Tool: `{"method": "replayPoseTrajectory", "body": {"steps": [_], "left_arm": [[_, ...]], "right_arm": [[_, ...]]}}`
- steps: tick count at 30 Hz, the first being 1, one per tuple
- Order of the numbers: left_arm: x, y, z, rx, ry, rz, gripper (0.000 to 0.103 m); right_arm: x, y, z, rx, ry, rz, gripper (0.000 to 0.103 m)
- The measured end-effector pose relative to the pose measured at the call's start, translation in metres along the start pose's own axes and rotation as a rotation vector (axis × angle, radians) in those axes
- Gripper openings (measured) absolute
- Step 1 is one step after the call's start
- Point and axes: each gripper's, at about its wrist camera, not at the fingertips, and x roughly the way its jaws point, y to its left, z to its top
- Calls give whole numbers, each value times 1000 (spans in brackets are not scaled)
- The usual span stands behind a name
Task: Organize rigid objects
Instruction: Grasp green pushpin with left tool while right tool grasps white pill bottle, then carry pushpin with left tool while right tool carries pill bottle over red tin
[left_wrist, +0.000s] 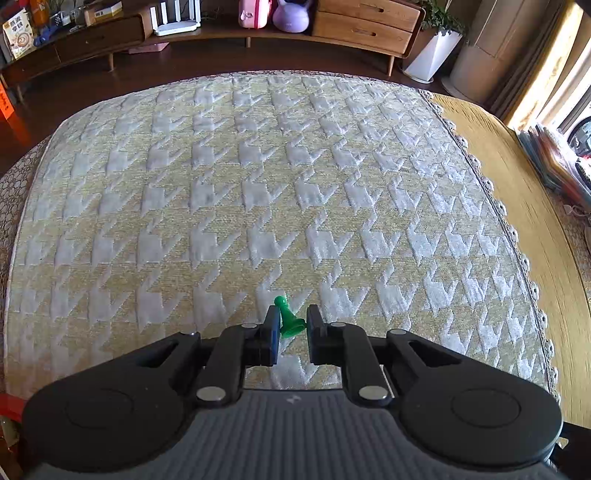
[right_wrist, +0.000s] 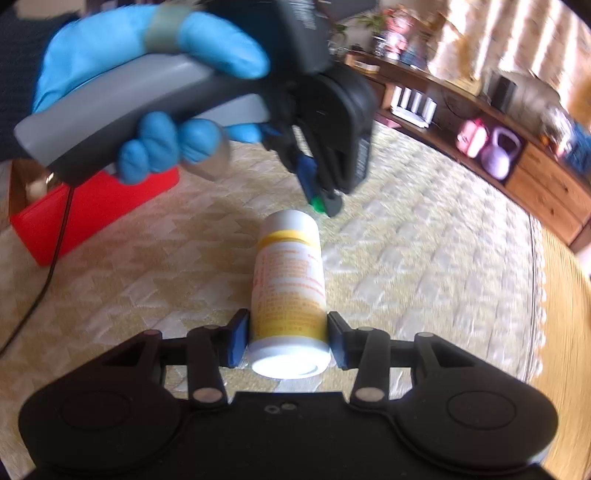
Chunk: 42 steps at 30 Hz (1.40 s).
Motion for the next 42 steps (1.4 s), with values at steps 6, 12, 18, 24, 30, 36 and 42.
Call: {"method": "replayPoseTrajectory", "body": {"steps": [6, 12, 18, 24, 30, 36, 42], "left_arm": [[-30, 20, -17, -19, -26, -7, 14], [-70, 30, -39, -25, -55, -24, 14], [-118, 50, -72, -6, -92, -28, 14], [-162, 74, -109, 17, -137, -14, 14], [-193, 102, -133, 19, -154, 17, 14], [-217, 146, -158, -7, -162, 53, 14], [-217, 173, -165, -41, -170, 78, 14]], "right_arm": [[-18, -10, -9, 205, -30, 14, 44], [-36, -9, -13, 330, -49, -8, 44], [-60, 13, -14, 392, -65, -17, 44], [-80, 37, -2, 400, -92, -32, 44], [-93, 73, 16, 383, -125, -42, 44], [-96, 106, 36, 354, -150, -33, 44], [-91, 137, 57, 326, -166, -19, 44]]}}
